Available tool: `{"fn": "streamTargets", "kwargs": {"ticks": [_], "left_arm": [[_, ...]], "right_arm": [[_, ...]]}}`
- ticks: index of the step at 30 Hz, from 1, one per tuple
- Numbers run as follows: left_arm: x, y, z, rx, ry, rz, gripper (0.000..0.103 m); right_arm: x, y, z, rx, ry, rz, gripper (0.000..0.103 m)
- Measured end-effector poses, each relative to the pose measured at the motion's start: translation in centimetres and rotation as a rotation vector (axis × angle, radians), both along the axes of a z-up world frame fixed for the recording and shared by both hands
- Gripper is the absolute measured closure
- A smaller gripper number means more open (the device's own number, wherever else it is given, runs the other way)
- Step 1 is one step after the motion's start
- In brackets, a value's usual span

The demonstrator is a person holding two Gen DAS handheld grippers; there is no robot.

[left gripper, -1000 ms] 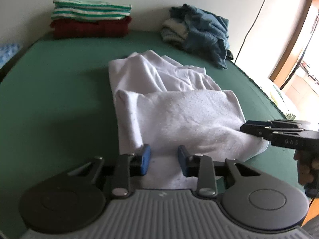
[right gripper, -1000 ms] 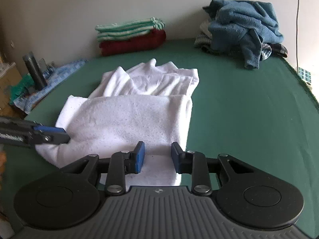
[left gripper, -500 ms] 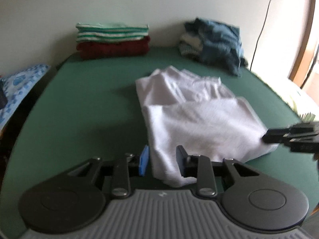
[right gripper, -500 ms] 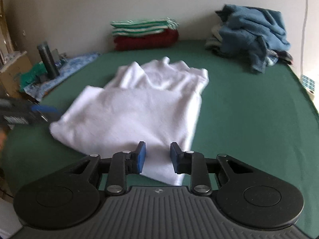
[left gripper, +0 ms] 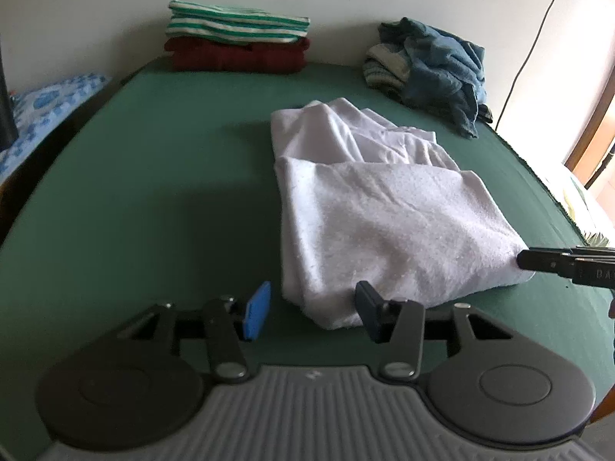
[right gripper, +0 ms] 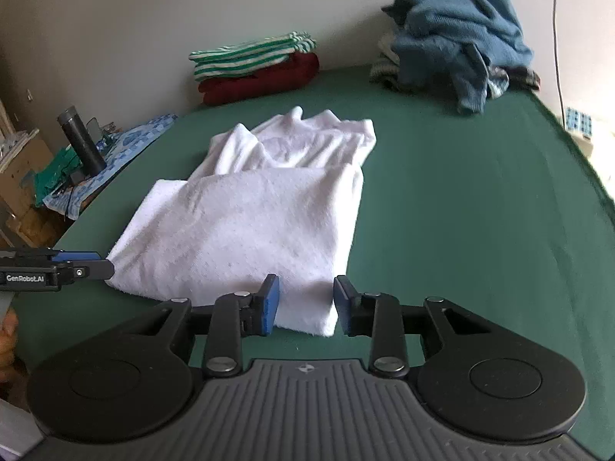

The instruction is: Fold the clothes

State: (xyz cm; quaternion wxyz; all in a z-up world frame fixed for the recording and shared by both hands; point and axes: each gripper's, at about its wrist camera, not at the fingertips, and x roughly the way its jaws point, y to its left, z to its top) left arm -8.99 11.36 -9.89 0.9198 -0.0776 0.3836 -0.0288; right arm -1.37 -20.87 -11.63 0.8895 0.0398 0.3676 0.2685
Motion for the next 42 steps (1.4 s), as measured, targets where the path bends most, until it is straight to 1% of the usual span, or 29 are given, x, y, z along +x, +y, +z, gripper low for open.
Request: {"fn": "streamTargets", "kwargs": {"ticks": [4, 5, 7, 8, 9, 10, 11, 12, 13, 15, 16, 18, 20, 21, 22, 23, 24, 26, 27, 28, 30, 31, 32, 33, 36, 38, 40, 41, 42], "left_arm": [[0.1, -1.2, -0.6, 0.013, 0.019, -0.005, 0.065], [0.2, -1.2, -0.6, 0.006, 0.026, -0.013, 0.07], [0.5, -1.2, -0.6, -0.009, 0.041, -0.03, 0.075], [0.7, -0.7, -0.4, -0.052, 0.055, -0.046, 0.08], [0.9, -0.2, -0.3, -0.096, 0.068, -0.061, 0.085], [1.1, 0.3, -0.1, -0.141, 0.082, -0.077, 0.086], [1.3, 1.7, -0.3, -0.283, 0.107, -0.076, 0.086], [1.6, 3.5, -1.1, -0.457, 0.14, -0.072, 0.096], [1.7, 4.8, -2.1, -0.588, 0.169, -0.064, 0.103], [1.7, 6.5, -3.8, -0.615, 0.21, -0.009, 0.102], [1.6, 6.9, -4.2, -0.612, 0.213, 0.004, 0.096], [1.2, 7.6, -5.0, -0.604, 0.218, 0.027, 0.095], [0.9, 6.9, -4.1, -0.525, 0.193, 0.016, 0.093], [0.7, 6.3, -3.3, -0.459, 0.168, 0.007, 0.095], [0.4, 5.8, -2.4, -0.392, 0.143, -0.002, 0.096], [0.1, 5.3, -1.5, -0.324, 0.118, -0.011, 0.092], [-0.1, 4.7, -0.6, -0.257, 0.092, -0.021, 0.085], [-0.5, 3.8, 0.8, -0.116, 0.024, -0.012, 0.081], [-0.8, 3.3, 1.5, -0.051, -0.012, -0.006, 0.081], [-0.8, 3.0, 2.1, -0.03, -0.043, -0.008, 0.081], [-0.1, 1.8, 2.5, -0.064, -0.065, -0.044, 0.08], [0.4, 1.2, 2.2, -0.086, -0.047, -0.074, 0.076], [1.0, 1.0, 1.6, -0.087, -0.025, -0.086, 0.074], [1.6, 0.8, 1.1, -0.087, -0.003, -0.098, 0.074], [3.4, 0.3, -0.6, -0.088, 0.062, -0.132, 0.076], [4.4, 1.1, 0.7, -0.053, 0.06, -0.155, 0.076], [6.2, 2.5, 2.5, -0.023, 0.027, -0.162, 0.065], [7.8, 3.3, 3.0, -0.019, 0.039, -0.166, 0.053], [9.5, 4.0, 3.5, -0.016, 0.051, -0.17, 0.051]], "right_arm": [[0.1, 0.0, -0.3, 0.015, 0.02, -0.001, 0.068], [0.1, 0.0, -0.4, 0.014, 0.019, 0.004, 0.069], [0.1, 0.0, -0.6, 0.015, 0.025, 0.01, 0.073], [0.2, 0.0, -0.7, 0.015, 0.028, 0.013, 0.075], [0.2, -0.1, -0.8, 0.018, 0.035, 0.017, 0.08], [0.3, -0.3, -0.7, 0.03, 0.051, 0.019, 0.085], [0.5, -0.7, -0.6, 0.06, 0.077, 0.019, 0.087], [0.8, -1.3, -0.4, 0.105, 0.113, 0.016, 0.088], [1.0, -1.9, -0.3, 0.149, 0.144, 0.01, 0.089], [1.2, -2.5, -0.3, 0.172, 0.175, 0.006, 0.089], [1.2, -2.6, -0.4, 0.171, 0.185, 0.007, 0.089], [1.2, -2.3, -0.9, 0.15, 0.184, 0.009, 0.089], [1.1, -1.8, -0.9, 0.13, 0.157, 0.011, 0.085], [1.0, -1.6, -0.8, 0.118, 0.136, 0.009, 0.082], [0.9, -1.6, -0.4, 0.103, 0.111, 0.001, 0.073], [0.7, -1.7, -0.1, 0.088, 0.079, -0.007, 0.071], [0.5, -1.9, 0.5, 0.072, 0.037, -0.018, 0.07], [0.3, -1.9, 1.5, 0.051, -0.038, -0.016, 0.07], [0.3, -1.6, 1.7, 0.05, -0.055, 0.006, 0.071], [0.5, -1.1, 1.7, 0.056, -0.05, 0.033, 0.074], [0.9, -0.1, 1.4, 0.065, -0.035, 0.082, 0.075], [1.3, 0.5, 0.9, 0.056, -0.014, 0.088, 0.077], [1.7, 1.1, 0.3, 0.03, 0.004, 0.071, 0.079], [2.3, 1.4, -0.3, 0.004, 0.026, 0.04, 0.079], [4.4, 1.0, -0.2, 0.014, 0.105, 0.001, 0.08], [6.3, 0.5, 1.1, 0.002, 0.114, 0.013, 0.079], [8.2, -0.1, 2.4, -0.011, 0.123, 0.026, 0.076], [9.1, -0.4, 3.0, -0.017, 0.127, 0.033, 0.074], [10.3, -0.7, 3.5, -0.013, 0.148, 0.039, 0.073]]}}
